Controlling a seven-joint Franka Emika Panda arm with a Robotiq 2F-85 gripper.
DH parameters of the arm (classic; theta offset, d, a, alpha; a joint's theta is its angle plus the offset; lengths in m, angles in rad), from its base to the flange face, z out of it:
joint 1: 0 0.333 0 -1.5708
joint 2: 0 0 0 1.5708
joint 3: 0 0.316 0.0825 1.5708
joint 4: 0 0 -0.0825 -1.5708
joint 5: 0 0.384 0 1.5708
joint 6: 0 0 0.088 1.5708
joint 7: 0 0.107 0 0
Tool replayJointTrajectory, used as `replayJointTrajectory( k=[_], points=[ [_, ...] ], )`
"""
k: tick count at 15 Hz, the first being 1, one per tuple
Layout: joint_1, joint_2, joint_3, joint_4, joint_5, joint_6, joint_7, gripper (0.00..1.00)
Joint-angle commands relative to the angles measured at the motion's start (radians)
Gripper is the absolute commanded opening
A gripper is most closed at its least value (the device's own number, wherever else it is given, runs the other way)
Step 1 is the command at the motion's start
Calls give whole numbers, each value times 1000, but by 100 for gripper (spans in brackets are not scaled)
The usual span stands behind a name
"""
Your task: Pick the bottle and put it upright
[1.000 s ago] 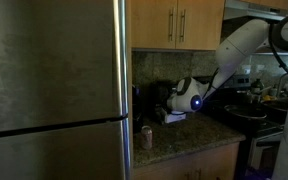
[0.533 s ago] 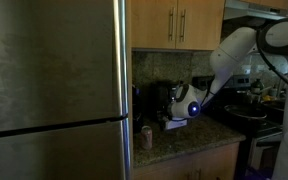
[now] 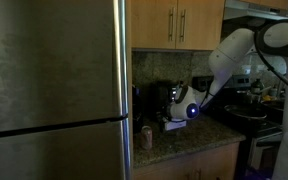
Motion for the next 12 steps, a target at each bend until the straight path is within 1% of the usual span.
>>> replayJointTrajectory(
  k=[1,3,6,7,8,10,11,12],
  points=[
    [-22,-5,30,-14,20,-82,-29,27],
    [-20,-4,33,-17,24,-124,-30,27],
    [-20,-2,38,-19,79,-130,-32,27],
    [-25,3,38,-7,45,-110,-11,27],
    [-24,3,40,-8,51,-110,-11,52],
    [-24,3,42,-7,51,-110,-11,52],
    [-24,3,42,-7,51,-109,-11,27],
    [-29,32,35,0,51,-113,-24,27]
  ],
)
